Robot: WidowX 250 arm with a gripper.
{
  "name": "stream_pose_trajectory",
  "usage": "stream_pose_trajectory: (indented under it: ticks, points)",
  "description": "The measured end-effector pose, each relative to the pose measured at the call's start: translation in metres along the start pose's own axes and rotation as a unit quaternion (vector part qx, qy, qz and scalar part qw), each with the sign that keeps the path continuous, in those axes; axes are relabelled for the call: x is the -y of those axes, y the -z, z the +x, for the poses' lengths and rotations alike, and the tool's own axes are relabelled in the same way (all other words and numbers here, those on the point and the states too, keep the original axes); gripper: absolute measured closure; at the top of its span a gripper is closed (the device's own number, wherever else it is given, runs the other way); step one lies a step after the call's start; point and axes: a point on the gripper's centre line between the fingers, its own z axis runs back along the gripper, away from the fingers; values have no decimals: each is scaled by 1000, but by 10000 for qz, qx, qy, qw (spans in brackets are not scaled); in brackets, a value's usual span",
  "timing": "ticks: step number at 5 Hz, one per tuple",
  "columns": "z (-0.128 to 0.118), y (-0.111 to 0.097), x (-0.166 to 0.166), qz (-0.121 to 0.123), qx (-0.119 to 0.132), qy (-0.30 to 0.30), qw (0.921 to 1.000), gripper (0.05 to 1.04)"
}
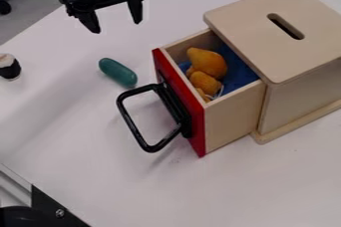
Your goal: Fitaovan mipetraka izay mikatona
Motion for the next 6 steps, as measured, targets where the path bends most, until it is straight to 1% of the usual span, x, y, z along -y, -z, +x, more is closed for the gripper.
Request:
stream_pose_trajectory:
  ticks: [1,2,3,4,5,6]
  points:
    - [-7,7,-2,53,-144,12,9999,83]
    - [-11,3,-10,-28,-396,61,9992,83]
    - [-8,-9,-29,-104,-732,327,9967,83]
    - [-10,-19,-40,-525,-944,1009,9890,83]
    - [-19,-30,-45,-928,-1312,2021,9661,83]
    - [-32,-33,-49,-904,-1645,3118,9314,83]
